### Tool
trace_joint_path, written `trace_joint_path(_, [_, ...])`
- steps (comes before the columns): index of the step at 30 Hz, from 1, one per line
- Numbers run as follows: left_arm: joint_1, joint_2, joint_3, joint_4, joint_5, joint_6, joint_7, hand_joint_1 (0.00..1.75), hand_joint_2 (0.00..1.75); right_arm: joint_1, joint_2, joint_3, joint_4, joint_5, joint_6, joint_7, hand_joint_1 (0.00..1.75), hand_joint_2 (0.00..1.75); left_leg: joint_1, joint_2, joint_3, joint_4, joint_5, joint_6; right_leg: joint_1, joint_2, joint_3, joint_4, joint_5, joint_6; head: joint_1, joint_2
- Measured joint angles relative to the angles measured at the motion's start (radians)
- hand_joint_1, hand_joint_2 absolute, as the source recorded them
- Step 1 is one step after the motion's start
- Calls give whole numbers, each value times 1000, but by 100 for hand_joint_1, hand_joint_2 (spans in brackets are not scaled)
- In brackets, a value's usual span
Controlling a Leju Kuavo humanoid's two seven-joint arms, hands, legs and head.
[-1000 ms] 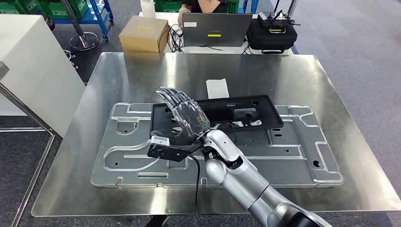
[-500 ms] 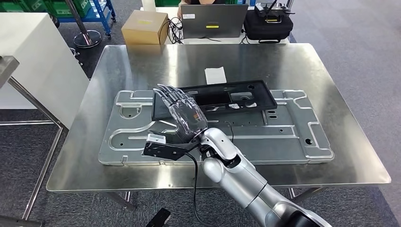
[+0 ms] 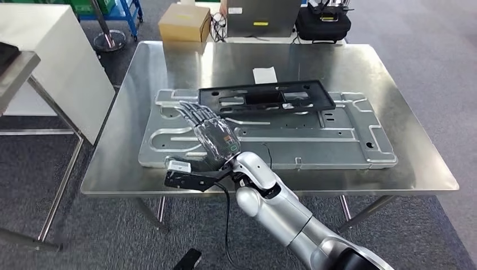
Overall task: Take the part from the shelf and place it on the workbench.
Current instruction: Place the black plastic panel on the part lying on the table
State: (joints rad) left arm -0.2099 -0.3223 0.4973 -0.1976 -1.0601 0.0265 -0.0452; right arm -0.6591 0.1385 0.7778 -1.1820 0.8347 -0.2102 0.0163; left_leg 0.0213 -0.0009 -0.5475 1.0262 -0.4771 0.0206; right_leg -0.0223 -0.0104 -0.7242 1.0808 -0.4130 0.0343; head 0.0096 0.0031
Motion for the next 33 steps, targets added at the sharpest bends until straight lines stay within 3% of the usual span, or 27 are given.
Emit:
trace_joint_path(2, [0, 0, -2, 0, 2, 0, 0, 0, 0, -2, 0, 2, 3, 0, 0, 0, 0, 0, -3, 1, -30, 1, 25, 8, 0, 3, -33, 126, -106, 4, 4, 0])
trace_joint_path(3, [0, 0, -3, 0, 3, 0, 0, 0, 0, -3, 0, 3, 6, 0, 0, 0, 0, 0, -6, 1, -46, 1, 37, 9, 0, 4, -43, 187, -134, 5, 5, 0])
trace_joint_path(4, [0, 0, -4, 0, 5, 0, 0, 0, 0, -3, 0, 3, 8, 0, 0, 0, 0, 0, -8, 1, -62, 2, 48, 10, 1, 5, -41, 225, -139, 4, 5, 0])
trace_joint_path(5, [0, 0, -5, 0, 6, 0, 0, 0, 0, -3, 0, 4, 11, 0, 0, 0, 0, 0, -11, 1, -76, 2, 59, 10, 2, 5, -23, 230, -124, 0, 5, 0])
trace_joint_path(7, [-1, 0, -7, 0, 10, 0, 0, 0, 0, -6, 2, 5, 13, -1, 0, 0, 0, 0, -16, 0, -101, 3, 80, 9, 11, 8, 68, 140, -85, -21, 5, 0])
trace_joint_path(9, [-2, -2, -10, 0, 12, 0, 1, 0, 0, -13, 7, 6, 14, -2, -1, -1, 0, 0, -20, -1, -115, 2, 98, 2, 24, 9, 176, -2, -93, -43, 4, 0])
trace_joint_path(11, [-2, -2, -13, 0, 15, 0, 1, 0, 0, -19, 12, 8, 15, -6, -1, -3, 0, 0, -17, 0, -119, -5, 117, -9, 34, 9, 216, -72, -106, -52, 5, 0])
trace_joint_path(13, [-3, -2, -14, 0, 19, -2, 2, 0, 0, -20, 15, 10, 20, -10, -3, -4, 0, 0, -15, -1, -124, -11, 128, -21, 33, 6, 210, -91, -82, -58, 7, 0])
trace_joint_path(14, [-3, -1, -15, 0, 20, -2, 3, 0, 0, -20, 17, 11, 22, -13, -4, -5, 0, 0, -16, -2, -131, -1, 111, -25, 30, 4, 204, -100, -68, -63, 7, 0])
trace_joint_path(16, [-3, 1, -15, 0, 21, -2, 4, 0, 0, -19, 24, 14, 28, -19, -7, -8, 0, 0, -14, -3, -156, 78, 22, -33, 26, 0, 183, -109, -40, -72, 3, 0])
trace_joint_path(18, [-3, 2, -15, 0, 22, -2, 5, 0, 0, -16, 29, 17, 34, -26, -11, -13, 0, 0, -11, -2, -182, 209, -64, -41, 26, -2, 150, -107, -16, -75, -1, 0])
trace_joint_path(19, [-3, 2, -15, 0, 22, -2, 5, 0, 0, -13, 30, 18, 38, -29, -14, -15, 0, 0, -9, -2, -184, 256, -73, -45, 25, -3, 132, -103, -4, -74, -1, 0])
trace_joint_path(20, [-3, 2, -15, 0, 23, -2, 5, 0, 0, -10, 32, 19, 42, -32, -15, -17, 0, 0, -7, -2, -173, 275, -59, -49, 24, -4, 114, -98, 6, -71, -1, 0])
trace_joint_path(22, [-3, 2, -15, 0, 23, -2, 6, 0, 0, -6, 35, 20, 48, -35, -17, -19, 0, 0, -2, -2, -101, 211, -7, -55, 20, -5, 76, -80, 22, -63, -2, 0])
trace_joint_path(24, [-3, 2, -16, 0, 23, -1, 6, 0, 0, -4, 40, 21, 51, -40, -18, -21, 0, 0, -2, -3, -5, 80, -13, -54, 18, -4, 46, -58, 34, -52, -3, 0])
trace_joint_path(25, [-3, 2, -16, 0, 25, 0, 6, 0, 0, -2, 43, 21, 52, -45, -18, -25, 0, 0, -4, -4, 24, 34, -28, -48, 19, -3, 38, -51, 40, -46, -2, 0])
trace_joint_path(26, [-3, 2, -17, 0, 28, 2, 6, 0, 0, 1, 47, 21, 54, -52, -18, -31, 0, 0, -8, -5, 35, 11, -40, -41, 18, -3, 34, -48, 47, -40, -4, 0])
trace_joint_path(28, [-3, 1, -17, 0, 37, 8, 6, 0, 0, 15, 53, 23, 59, -67, -22, -48, 0, 0, -8, -3, 25, 4, -28, -21, 17, -1, 31, -49, 59, -27, -6, 0])
trace_joint_path(29, [-4, 0, -18, 0, 44, 13, 6, 0, 0, 27, 56, 26, 63, -74, -27, -58, 0, 0, -7, -1, 19, 2, -17, -10, 15, 1, 26, -41, 45, -22, -6, 0])
trace_joint_path(30, [-4, 0, -19, 0, 51, 18, 7, 0, 0, 43, 60, 30, 68, -80, -37, -70, 0, 0, -5, 1, 10, -2, -4, -1, 14, 4, 16, -17, 12, -17, -4, 0])
trace_joint_path(33, [-4, -1, -22, 0, 75, 35, 13, 0, 0, 114, 71, 42, 103, -103, -89, -108, 0, 0, -4, 3, -31, -4, 33, 11, 9, 8, -24, 147, -130, -7, 0, 0])
